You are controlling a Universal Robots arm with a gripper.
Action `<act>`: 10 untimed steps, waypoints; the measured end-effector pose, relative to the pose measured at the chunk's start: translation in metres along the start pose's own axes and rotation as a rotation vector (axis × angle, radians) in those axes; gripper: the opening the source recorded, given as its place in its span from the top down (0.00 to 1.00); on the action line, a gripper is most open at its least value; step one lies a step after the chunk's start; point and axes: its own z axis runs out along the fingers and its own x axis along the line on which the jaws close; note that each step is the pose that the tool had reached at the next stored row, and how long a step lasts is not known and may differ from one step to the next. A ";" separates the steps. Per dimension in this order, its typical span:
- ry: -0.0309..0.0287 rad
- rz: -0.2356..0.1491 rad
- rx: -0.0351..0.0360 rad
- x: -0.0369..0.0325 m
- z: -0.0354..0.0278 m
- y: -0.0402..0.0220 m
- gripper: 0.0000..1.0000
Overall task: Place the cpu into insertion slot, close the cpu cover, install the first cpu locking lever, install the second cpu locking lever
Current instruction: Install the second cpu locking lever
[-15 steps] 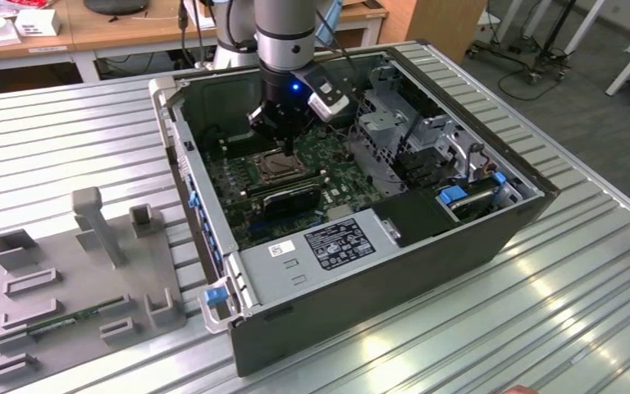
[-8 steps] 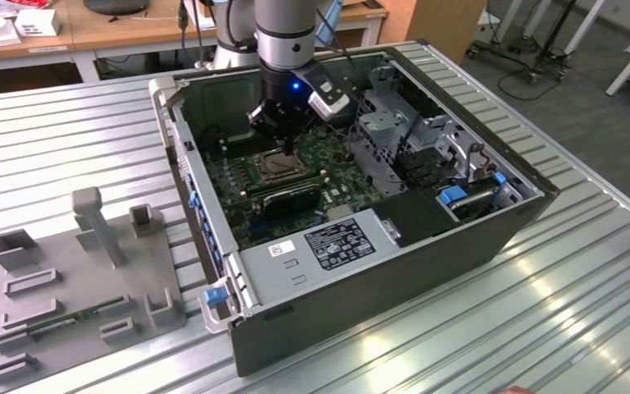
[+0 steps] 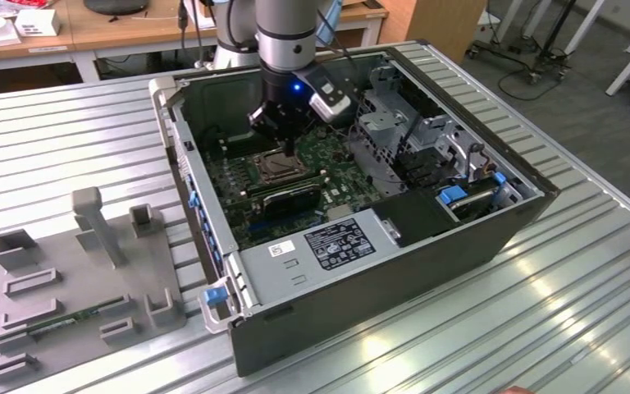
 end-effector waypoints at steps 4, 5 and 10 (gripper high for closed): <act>-0.0001 0.000 -0.0001 0.0000 -0.0001 -0.0052 0.89; 0.0000 0.000 -0.0001 0.0001 -0.0001 -0.0065 0.89; -0.0001 0.000 -0.0001 0.0004 -0.0003 -0.0104 0.89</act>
